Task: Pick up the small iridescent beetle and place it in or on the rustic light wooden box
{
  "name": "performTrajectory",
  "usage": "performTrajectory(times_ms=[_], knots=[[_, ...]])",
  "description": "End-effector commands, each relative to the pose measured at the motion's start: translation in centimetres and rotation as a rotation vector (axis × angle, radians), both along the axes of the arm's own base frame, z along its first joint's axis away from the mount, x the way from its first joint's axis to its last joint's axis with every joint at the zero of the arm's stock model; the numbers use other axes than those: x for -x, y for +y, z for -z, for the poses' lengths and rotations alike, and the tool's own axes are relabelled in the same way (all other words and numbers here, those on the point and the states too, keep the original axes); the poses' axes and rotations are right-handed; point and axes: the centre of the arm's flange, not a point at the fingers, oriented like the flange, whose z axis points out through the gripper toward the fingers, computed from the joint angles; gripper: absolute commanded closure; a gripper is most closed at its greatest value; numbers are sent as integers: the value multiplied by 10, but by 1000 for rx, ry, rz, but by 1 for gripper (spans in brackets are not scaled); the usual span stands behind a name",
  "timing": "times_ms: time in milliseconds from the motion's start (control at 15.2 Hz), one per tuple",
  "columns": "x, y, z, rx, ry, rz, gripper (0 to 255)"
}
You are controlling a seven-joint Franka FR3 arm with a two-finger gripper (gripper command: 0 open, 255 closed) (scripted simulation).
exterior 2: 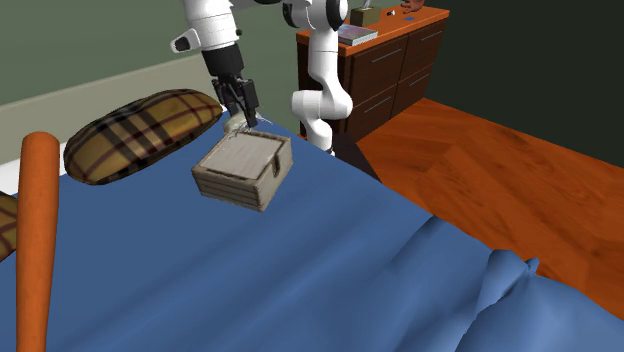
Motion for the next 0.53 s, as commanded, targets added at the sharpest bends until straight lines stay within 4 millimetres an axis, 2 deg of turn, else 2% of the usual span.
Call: performTrajectory(times_ms=[0,462], knots=[[0,-1,12,0,0,0,255],[0,-1,48,0,0,0,255]])
